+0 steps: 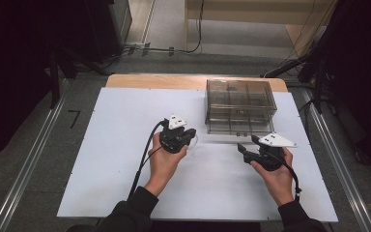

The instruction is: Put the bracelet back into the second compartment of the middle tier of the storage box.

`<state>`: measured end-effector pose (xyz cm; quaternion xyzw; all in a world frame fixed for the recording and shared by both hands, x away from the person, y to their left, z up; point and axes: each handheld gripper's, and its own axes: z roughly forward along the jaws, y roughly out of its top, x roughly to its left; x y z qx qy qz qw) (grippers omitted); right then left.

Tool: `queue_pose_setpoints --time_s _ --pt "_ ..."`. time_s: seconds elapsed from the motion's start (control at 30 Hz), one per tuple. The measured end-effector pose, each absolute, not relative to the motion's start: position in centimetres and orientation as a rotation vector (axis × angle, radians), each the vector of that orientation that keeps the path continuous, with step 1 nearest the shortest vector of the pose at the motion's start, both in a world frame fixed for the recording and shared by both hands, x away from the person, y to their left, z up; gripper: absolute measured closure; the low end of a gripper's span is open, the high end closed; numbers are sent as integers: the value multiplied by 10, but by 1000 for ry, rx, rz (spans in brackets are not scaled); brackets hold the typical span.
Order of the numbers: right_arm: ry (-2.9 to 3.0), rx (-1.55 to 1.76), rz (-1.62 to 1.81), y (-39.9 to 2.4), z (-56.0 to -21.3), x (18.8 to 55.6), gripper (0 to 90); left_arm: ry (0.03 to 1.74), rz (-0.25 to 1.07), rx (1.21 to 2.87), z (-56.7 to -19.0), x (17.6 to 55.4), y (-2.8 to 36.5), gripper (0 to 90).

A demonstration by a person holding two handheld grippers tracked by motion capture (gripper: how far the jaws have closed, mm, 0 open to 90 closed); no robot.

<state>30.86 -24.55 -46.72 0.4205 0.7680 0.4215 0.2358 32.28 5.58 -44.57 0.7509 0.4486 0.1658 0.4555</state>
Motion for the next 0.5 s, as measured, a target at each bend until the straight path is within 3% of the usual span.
queue_pose_setpoints --time_s 0.2,0.5 --pt "2159 1102 1175 -223 -468 315 438 1101 401 1855 -446 325 50 876" --pt "2199 1064 1197 -190 -473 327 462 1096 383 1857 -447 328 45 876"
